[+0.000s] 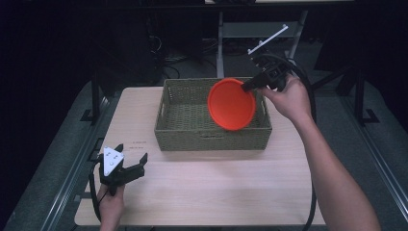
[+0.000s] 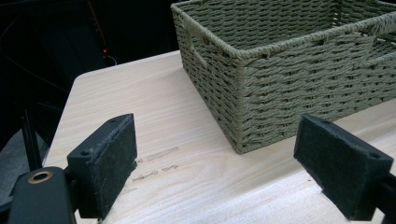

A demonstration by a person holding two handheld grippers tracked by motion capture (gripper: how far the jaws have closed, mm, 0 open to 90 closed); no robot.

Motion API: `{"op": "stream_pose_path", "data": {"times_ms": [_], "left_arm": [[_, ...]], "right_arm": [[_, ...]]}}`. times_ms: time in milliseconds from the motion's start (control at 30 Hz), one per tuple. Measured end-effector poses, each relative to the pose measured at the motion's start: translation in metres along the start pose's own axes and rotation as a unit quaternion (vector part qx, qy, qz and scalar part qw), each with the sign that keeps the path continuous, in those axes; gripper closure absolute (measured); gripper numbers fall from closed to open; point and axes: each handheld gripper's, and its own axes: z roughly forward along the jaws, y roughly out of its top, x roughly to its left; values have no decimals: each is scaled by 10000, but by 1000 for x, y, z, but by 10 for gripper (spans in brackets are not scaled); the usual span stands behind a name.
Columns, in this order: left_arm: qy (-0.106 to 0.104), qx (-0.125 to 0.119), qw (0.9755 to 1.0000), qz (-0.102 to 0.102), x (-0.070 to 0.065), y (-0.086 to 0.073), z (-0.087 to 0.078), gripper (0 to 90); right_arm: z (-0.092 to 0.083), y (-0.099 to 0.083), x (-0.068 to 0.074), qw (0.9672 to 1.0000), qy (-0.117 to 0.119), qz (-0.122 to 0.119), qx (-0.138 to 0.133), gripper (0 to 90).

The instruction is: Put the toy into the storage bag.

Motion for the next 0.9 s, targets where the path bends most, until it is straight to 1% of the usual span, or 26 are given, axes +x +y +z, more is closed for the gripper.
{"op": "stream_pose_path", "data": {"times_ms": [133, 200, 233, 300, 367, 467, 567, 600, 700, 733, 867, 900], "left_arm": [[-3, 5, 10000, -10, 0, 0, 0, 127], [-2, 1, 10000, -2, 1, 0, 0, 128], [-5, -2, 10000, -1, 1, 0, 0, 128], [-5, 7, 10000, 9, 0, 0, 0, 128], [-20, 15, 10000, 5, 0, 0, 0, 128], [-28, -5, 10000, 24, -1, 1, -1, 128], [-32, -3, 10000, 3, -1, 0, 0, 128], [-30, 17, 10000, 20, -1, 0, -1, 128], [-33, 23, 10000, 31, -1, 0, 0, 128], [-34, 20, 10000, 32, -1, 0, 0, 128], [-29, 16, 10000, 30, -1, 0, -1, 127], [-27, 10, 10000, 31, -1, 0, -1, 128]], "right_arm": [[4, 4, -4, 10000, -69, 48, 39, 819], [8, 6, -9, 9998, -128, 126, 39, 819], [8, 6, -9, 9998, -128, 126, 39, 819], [10, 7, -12, 9997, -151, 199, 31, 819], [12, 7, -14, 9997, -158, 206, 37, 818], [22, 3, -21, 9993, -154, 347, 50, 818], [27, 0, -25, 9990, -167, 417, 70, 819], [30, -2, -29, 9986, -195, 486, 8, 818], [33, -3, -33, 9983, -196, 541, -54, 818], [35, -3, -36, 9977, -207, 638, -99, 818], [41, -3, -39, 9973, -239, 686, -67, 818], [45, -3, -40, 9971, -287, 701, -15, 818]]}}
